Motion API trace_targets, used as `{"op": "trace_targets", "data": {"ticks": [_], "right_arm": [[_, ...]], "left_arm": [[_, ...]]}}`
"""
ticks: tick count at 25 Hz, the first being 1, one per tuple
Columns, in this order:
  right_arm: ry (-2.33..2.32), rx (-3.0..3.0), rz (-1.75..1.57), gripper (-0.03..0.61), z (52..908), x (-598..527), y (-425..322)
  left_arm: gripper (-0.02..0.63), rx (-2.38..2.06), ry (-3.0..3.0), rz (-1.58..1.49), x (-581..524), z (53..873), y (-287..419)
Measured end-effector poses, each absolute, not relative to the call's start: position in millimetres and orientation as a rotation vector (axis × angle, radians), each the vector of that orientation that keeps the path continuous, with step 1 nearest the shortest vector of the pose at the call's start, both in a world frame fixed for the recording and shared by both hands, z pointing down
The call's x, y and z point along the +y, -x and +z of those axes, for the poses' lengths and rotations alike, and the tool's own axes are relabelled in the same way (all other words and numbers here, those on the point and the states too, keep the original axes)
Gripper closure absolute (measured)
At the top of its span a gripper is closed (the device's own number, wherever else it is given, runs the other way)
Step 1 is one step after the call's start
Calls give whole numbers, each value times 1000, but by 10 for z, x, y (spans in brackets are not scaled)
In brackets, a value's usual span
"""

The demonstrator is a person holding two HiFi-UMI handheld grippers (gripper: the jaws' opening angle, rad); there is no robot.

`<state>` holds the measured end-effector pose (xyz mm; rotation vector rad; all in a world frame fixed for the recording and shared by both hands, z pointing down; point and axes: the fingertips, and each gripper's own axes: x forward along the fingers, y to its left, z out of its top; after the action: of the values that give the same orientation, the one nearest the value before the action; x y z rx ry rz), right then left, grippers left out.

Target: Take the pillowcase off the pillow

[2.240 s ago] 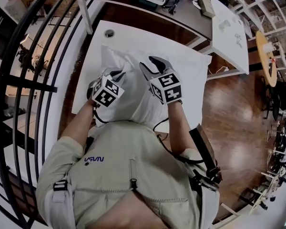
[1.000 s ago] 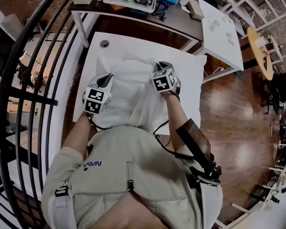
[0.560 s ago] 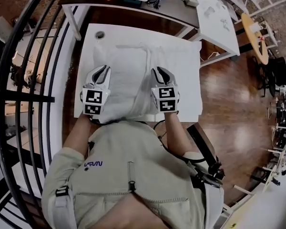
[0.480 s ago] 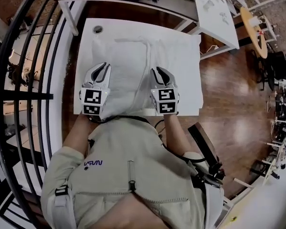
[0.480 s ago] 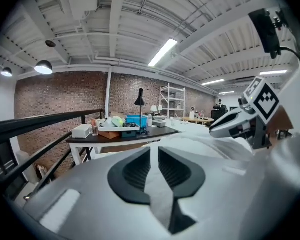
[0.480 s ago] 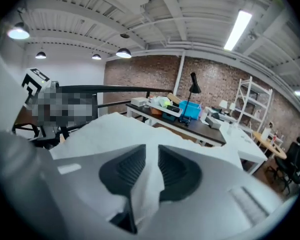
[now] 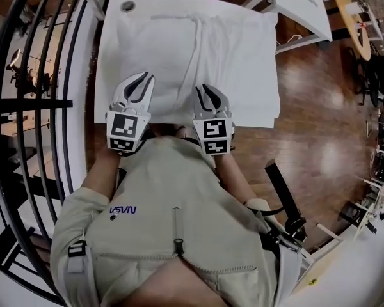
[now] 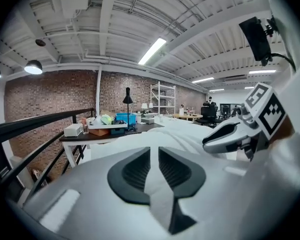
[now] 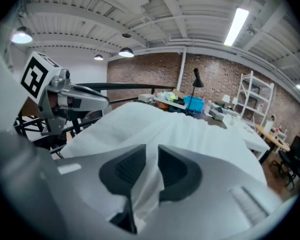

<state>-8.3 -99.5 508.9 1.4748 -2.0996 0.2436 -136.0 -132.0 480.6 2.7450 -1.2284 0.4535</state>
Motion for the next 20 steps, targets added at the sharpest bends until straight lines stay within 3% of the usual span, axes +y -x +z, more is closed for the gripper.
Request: {"op": "trace_targets", "data": {"ticks": [5, 20], "right_arm": [[-1363, -2208, 206, 508, 5085, -727, 90], [-1120, -2224, 258, 459, 5726, -212, 253]], "left_arm": [[544, -1262, -2670, 635, -863, 5051, 1229], [405, -1275, -2541, 1068, -298, 5959, 1179]]}}
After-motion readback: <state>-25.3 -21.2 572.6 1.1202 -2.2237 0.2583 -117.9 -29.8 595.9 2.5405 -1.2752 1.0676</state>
